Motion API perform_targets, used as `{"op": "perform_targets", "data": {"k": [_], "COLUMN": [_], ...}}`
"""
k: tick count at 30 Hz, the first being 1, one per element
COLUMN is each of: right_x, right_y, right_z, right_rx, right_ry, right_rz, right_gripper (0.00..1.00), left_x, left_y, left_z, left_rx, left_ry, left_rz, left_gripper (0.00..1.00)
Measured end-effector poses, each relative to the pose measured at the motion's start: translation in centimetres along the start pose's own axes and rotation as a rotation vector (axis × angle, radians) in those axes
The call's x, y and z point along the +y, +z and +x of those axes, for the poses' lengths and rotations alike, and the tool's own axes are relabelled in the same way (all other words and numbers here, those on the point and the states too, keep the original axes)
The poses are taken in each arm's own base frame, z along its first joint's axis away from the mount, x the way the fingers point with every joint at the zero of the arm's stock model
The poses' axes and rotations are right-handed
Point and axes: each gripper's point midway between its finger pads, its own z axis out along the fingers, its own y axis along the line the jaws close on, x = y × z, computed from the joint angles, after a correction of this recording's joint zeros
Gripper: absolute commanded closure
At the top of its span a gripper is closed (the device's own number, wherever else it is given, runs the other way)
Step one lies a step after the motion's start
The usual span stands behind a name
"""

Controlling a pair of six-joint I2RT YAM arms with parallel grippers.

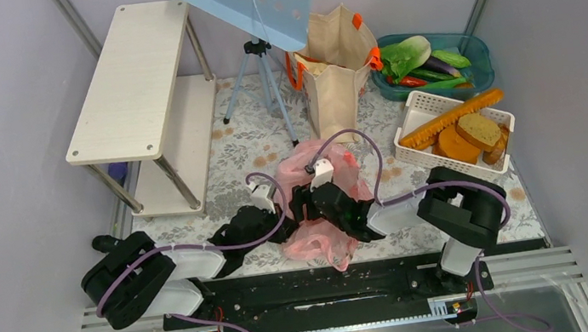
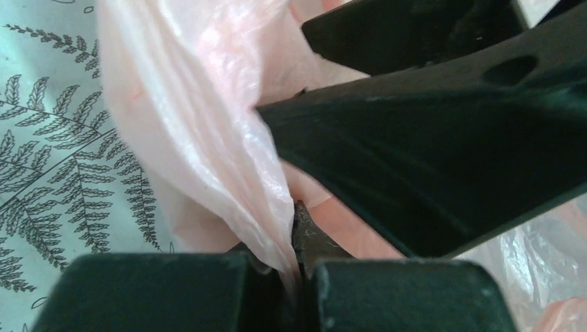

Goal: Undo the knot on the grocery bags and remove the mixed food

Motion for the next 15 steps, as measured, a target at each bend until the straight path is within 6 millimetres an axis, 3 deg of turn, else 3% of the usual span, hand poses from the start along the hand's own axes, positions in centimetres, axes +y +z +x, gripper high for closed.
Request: {"op": "perform_targets", "data": {"k": [5, 8, 10, 15], "right_x": [1.4, 1.8, 2.1, 3.3], "right_y": [0.8, 1.5, 1.8, 2.2], "right_z": [0.9, 1.3, 1.6, 1.7], "right_rx": [0.037, 0.057, 0.070, 0.091], "right_ry": [0.079, 0.145, 0.177, 0.225], "right_rz": [-0.076, -0.123, -0.154, -0.208], "right_gripper": [0.26, 0.35, 0.45, 0.82], "left_x": [-0.5, -0.4, -0.4, -0.8], "left_y": [0.0, 0.0, -0.1, -0.7], "left_z": [-0.1, -0.1, -0.1, -0.8], "left_rx": [-0.002, -0.001, -0.002, -0.025], "left_ry": [0.001, 0.000, 0.003, 0.012], "left_rz": [0.027, 0.024, 0.024, 0.035], "left_gripper": [1.00, 1.00, 1.00, 1.00]}}
